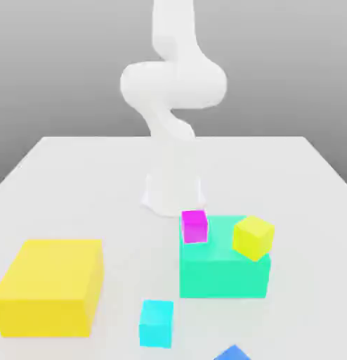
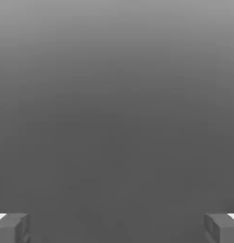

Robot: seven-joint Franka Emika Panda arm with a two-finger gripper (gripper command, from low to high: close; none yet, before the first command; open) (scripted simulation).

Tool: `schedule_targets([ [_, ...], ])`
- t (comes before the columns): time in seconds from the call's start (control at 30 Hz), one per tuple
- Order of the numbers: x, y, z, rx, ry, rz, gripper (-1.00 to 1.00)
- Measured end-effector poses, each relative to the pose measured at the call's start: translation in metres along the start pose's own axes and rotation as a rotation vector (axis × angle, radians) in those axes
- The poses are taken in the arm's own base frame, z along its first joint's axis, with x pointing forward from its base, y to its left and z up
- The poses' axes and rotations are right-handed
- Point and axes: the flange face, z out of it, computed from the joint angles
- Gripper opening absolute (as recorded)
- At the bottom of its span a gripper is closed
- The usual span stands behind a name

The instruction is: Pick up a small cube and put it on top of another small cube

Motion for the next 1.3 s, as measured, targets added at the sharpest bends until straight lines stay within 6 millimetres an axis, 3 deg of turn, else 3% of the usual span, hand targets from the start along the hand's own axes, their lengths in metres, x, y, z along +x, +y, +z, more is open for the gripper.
schedule_targets([
  [0.17, -0.011, 0.019, 0.108, -0.117, -0.103, 0.012, 0.0],
  [0.37, -0.042, 0.062, 0.222, -0.251, -0.223, 0.027, 0.0],
  [0.53, -0.082, 0.112, 0.301, -0.362, -0.324, 0.04, 0.0],
  [0.7, -0.132, 0.171, 0.364, -0.472, -0.425, 0.056, 0.0],
  [0.8, -0.163, 0.205, 0.393, -0.526, -0.477, 0.062, 0.0],
  [0.93, -0.187, 0.23, 0.428, -0.536, -0.486, 0.063, 0.0],
  [0.97, -0.193, 0.236, 0.436, -0.536, -0.486, 0.063, -1.0],
  [1.17, -0.196, 0.239, 0.44, -0.536, -0.486, 0.063, -1.0],
  [1.3, -0.181, 0.224, 0.418, -0.537, -0.487, 0.063, -1.0],
])
